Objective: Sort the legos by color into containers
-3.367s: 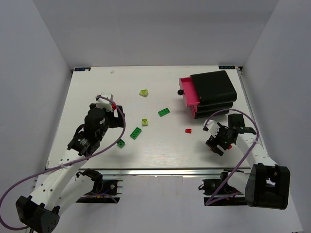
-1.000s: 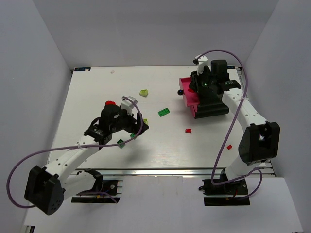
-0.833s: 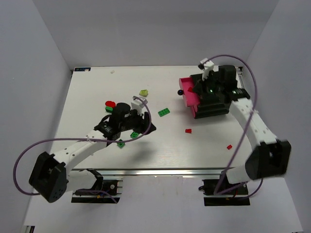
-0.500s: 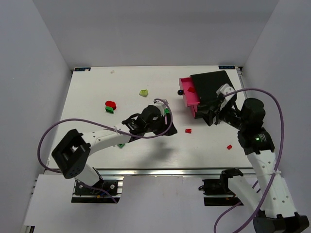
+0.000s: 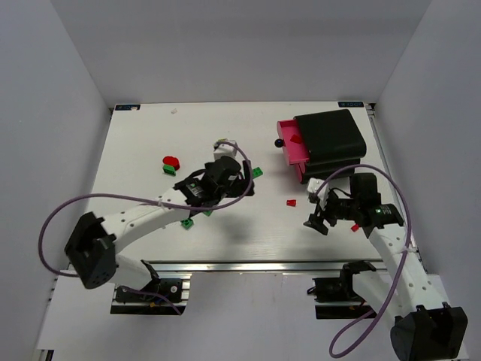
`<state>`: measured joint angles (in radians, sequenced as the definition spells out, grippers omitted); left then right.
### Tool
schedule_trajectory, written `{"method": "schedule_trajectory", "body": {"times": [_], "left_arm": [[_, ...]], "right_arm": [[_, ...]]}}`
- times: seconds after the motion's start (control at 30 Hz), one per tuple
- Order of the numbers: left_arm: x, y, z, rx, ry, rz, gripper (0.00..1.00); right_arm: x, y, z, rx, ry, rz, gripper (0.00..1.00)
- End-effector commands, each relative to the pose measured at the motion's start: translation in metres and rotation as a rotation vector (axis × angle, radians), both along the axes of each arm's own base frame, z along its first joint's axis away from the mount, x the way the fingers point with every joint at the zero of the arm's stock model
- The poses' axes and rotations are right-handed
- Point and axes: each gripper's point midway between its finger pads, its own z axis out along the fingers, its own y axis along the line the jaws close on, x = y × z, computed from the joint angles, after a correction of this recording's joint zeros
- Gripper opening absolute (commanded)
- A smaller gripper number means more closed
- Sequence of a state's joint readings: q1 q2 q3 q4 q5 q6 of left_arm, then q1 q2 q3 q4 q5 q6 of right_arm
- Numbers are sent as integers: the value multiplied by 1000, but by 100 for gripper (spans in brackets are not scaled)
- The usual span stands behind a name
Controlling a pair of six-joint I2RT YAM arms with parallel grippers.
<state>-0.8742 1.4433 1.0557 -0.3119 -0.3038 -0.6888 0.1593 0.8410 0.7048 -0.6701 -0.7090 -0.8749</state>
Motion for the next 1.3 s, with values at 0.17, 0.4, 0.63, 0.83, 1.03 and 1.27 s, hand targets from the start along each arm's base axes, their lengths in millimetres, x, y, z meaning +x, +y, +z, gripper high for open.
{"method": "schedule_trajectory", "body": {"times": [0.17, 0.4, 0.63, 0.83, 1.03, 1.27], "left_arm": [[-4, 144, 12, 471, -199, 185, 98], [-8, 153, 32, 436, -296, 169, 98], [-25, 161, 56, 378, -338, 165, 98], [-36, 177, 86, 268, -415, 217, 98], [-39, 175, 91, 241, -425, 205, 98], [-40, 175, 93, 228, -428, 202, 98]], "right_arm": [[12, -3, -57, -129, -73, 112, 89], [45, 3, -64, -142, -131, 87, 88], [65, 15, -64, -126, -70, 95, 77], [83, 19, -68, -128, -58, 69, 83], [97, 24, -80, -150, -52, 62, 87], [109, 32, -94, -173, -12, 69, 89]]}}
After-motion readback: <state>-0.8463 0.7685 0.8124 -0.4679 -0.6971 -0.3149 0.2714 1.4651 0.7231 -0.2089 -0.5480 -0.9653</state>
